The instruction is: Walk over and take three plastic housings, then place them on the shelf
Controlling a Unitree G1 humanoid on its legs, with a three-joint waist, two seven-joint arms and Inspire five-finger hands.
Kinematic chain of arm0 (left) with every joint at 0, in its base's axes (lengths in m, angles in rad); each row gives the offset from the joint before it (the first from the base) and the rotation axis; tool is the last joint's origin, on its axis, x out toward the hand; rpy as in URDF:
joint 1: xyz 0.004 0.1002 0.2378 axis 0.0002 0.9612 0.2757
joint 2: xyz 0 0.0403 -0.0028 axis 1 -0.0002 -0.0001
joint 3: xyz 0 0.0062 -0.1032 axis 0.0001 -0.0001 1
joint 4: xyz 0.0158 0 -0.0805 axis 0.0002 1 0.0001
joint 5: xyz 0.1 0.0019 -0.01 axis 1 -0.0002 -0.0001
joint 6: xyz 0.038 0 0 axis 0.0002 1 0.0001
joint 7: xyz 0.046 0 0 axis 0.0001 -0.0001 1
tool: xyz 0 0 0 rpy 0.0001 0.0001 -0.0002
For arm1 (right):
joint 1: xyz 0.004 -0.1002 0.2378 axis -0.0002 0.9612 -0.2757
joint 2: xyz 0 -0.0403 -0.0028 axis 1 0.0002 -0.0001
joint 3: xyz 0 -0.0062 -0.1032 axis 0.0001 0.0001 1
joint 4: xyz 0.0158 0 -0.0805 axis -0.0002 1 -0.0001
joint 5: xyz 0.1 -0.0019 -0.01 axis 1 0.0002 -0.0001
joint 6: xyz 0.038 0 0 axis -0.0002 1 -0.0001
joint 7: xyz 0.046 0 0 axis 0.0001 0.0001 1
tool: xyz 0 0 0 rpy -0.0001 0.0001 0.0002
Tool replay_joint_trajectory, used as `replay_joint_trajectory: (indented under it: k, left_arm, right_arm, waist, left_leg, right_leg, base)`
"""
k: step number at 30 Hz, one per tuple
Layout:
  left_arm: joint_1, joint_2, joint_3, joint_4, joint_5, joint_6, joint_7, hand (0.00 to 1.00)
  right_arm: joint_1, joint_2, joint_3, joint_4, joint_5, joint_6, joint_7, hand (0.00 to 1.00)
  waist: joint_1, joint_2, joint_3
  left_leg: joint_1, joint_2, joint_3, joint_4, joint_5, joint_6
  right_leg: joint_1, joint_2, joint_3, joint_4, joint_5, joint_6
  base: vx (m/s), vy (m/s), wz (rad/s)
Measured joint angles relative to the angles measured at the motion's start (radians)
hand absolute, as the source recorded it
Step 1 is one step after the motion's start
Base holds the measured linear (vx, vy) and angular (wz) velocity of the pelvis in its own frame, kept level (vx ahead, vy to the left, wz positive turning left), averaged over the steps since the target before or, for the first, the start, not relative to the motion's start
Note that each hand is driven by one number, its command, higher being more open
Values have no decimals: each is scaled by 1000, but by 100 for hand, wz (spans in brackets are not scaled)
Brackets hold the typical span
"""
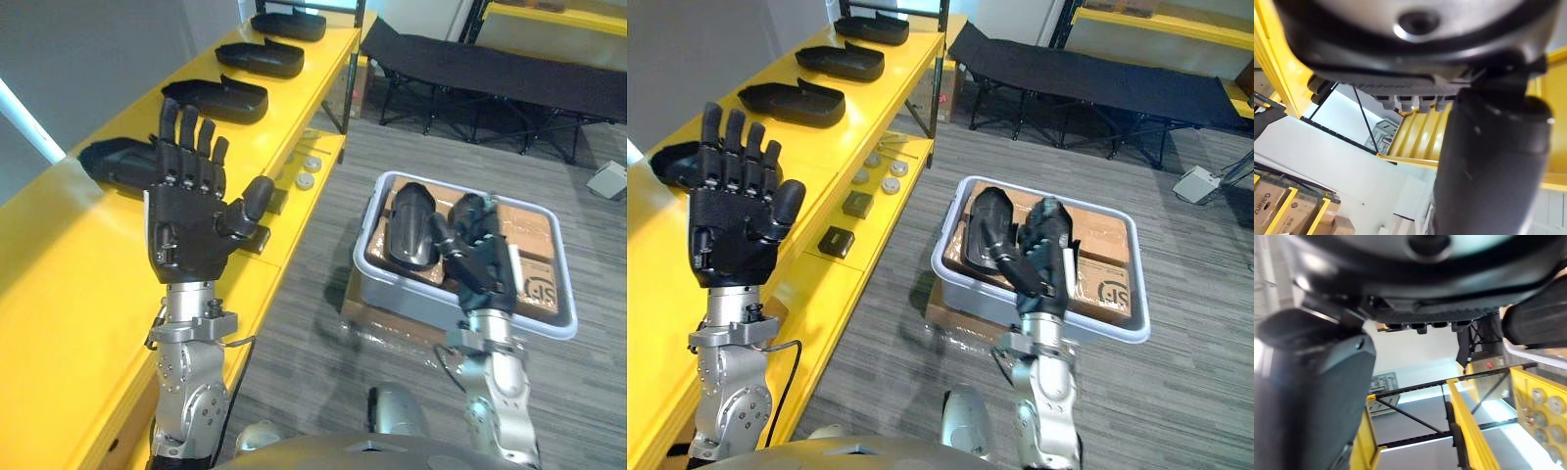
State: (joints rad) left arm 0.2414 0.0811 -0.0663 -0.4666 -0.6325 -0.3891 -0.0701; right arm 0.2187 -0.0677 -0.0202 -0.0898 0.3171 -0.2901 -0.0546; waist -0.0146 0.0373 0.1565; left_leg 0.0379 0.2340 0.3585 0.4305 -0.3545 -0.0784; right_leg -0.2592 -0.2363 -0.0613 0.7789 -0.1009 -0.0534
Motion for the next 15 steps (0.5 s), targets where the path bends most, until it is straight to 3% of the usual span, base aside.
replay_joint_trajectory:
  k: [1, 2, 3, 4, 5, 7, 8, 9, 10, 11, 12, 13, 14, 15]
  left_arm:
    - [11, -4, 11, 5, -4, 2, -7, 100]
    - [39, -5, 28, 11, -30, 5, -23, 100]
    - [57, -2, 41, 22, -43, 7, -32, 100]
    - [72, -18, 42, 42, -66, 22, -38, 100]
    - [91, -31, 33, 65, -86, 38, -43, 100]
    - [92, -37, 23, 83, -107, 45, -45, 100]
    - [91, -47, 22, 89, -107, 45, -42, 100]
    - [91, -51, 22, 93, -107, 45, -37, 100]
    - [91, -52, 18, 93, -109, 45, -34, 100]
    - [91, -51, 6, 94, -112, 45, -34, 100]
    - [86, -51, -20, 94, -116, 44, -35, 100]
    - [89, -52, -38, 98, -127, 42, -39, 100]
    - [90, -49, -38, 106, -138, 41, -45, 100]
    - [89, -49, -39, 116, -154, 41, -45, 100]
  right_arm:
    - [0, 2, 11, 14, -3, 2, -5, 100]
    - [6, 13, 24, 33, -41, 12, -12, 100]
    - [7, 24, 30, 48, -58, 25, -18, 100]
    - [13, 23, 29, 58, -78, 44, -28, 100]
    - [34, 22, 27, 64, -78, 60, -35, 100]
    - [52, 13, 17, 65, -76, 67, -35, 100]
    - [53, 0, 11, 66, -74, 70, -32, 100]
    - [56, -12, 2, 65, -73, 73, -27, 100]
    - [63, -16, -23, 57, -65, 85, -14, 100]
    - [71, -18, -42, 54, -64, 85, -9, 100]
    - [73, -24, -98, 53, -65, 88, -8, 100]
    - [73, -52, -134, 55, -66, 90, -10, 100]
    - [69, -61, -141, 54, -65, 100, -12, 100]
    - [75, -85, -153, 42, -49, 119, -15, 100]
  waist:
    - [8, -2, -1]
    - [16, -22, -13]
    - [18, -25, -14]
    - [24, -5, -19]
    - [29, 5, -26]
    - [16, 4, -28]
    - [6, 8, -27]
    - [1, 5, -25]
    - [-12, -14, -9]
    - [-17, -19, -7]
    - [-19, -7, -9]
    - [-16, 13, -4]
    - [-14, 16, -6]
    - [-23, 8, -2]
  left_leg:
    - [-8, 9, 4, 1, 6, -9]
    - [-27, 24, 8, 5, 19, -32]
    - [-38, 42, 6, 7, 31, -53]
    - [-42, 62, -4, -18, 62, -61]
    - [-34, 85, -9, -72, 118, -73]
    - [-28, 112, -8, -81, 140, -88]
    - [-35, 133, -12, -52, 145, -86]
    - [-62, 151, -30, 20, 160, -62]
    - [-126, 155, -112, 124, 150, -39]
    - [-135, 139, -148, 99, 108, -59]
    - [-140, 99, -205, 3, 92, -39]
    - [-131, 70, -243, -55, 124, -12]
    - [-119, 61, -259, -60, 135, -30]
    - [-119, 38, -263, -58, 141, -29]
  right_leg:
    - [16, -25, 0, -18, 6, 5]
    - [50, -68, -7, -97, 62, 26]
    - [67, -63, -11, -157, 56, 63]
    - [72, -26, -44, -198, 47, 63]
    - [93, 20, -48, -291, 25, 100]
    - [138, 55, -78, -409, -14, 178]
    - [154, 77, -84, -459, -22, 188]
    - [168, 94, -77, -502, -22, 187]
    - [196, 90, -59, -545, -23, 182]
    - [202, 92, -53, -556, -24, 179]
    - [193, 100, -42, -551, -27, 175]
    - [175, 114, -36, -533, -27, 174]
    - [168, 114, -31, -525, -28, 173]
    - [155, 98, -28, -525, -27, 174]
  base:
    - [-44, -319, -35]
    - [-25, -301, -38]
    - [-24, -318, -49]
    - [5, -334, -75]
    - [19, -338, -74]
    - [43, -423, -76]
    - [48, -407, -87]
    - [34, -248, -83]
    - [26, -194, -66]
    - [3, -99, -62]
    - [-6, -47, -78]
    - [-12, -27, -91]
    - [-8, -32, -87]
    - [-25, -1, -56]
